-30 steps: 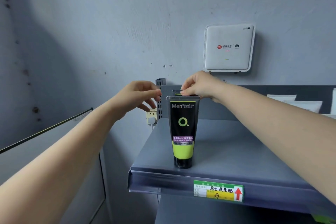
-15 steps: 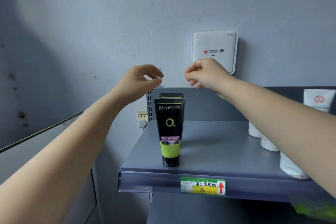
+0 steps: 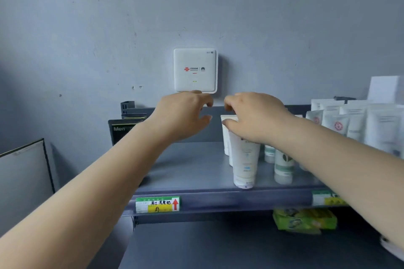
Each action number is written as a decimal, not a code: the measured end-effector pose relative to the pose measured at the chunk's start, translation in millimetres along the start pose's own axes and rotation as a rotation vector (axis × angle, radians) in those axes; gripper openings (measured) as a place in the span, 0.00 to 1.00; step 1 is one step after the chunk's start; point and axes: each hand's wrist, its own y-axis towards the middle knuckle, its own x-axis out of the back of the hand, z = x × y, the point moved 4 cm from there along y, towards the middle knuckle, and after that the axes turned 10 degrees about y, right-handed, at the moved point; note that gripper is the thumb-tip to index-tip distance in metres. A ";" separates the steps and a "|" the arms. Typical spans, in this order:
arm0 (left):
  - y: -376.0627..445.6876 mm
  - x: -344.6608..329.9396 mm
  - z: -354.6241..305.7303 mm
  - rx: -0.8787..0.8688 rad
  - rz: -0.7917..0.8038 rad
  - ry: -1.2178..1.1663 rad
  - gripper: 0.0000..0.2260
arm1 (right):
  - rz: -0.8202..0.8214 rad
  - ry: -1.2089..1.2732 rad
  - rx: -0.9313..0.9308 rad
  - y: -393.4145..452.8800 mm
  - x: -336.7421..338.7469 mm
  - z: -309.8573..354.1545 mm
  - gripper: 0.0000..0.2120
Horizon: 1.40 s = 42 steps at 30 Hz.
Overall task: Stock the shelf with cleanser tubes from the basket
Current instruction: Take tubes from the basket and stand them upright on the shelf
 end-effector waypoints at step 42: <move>23.8 -131.4 -719.3 -1.202 0.071 -0.355 0.20 | 0.548 -0.365 -1.087 -551.5 56.3 -411.1 0.21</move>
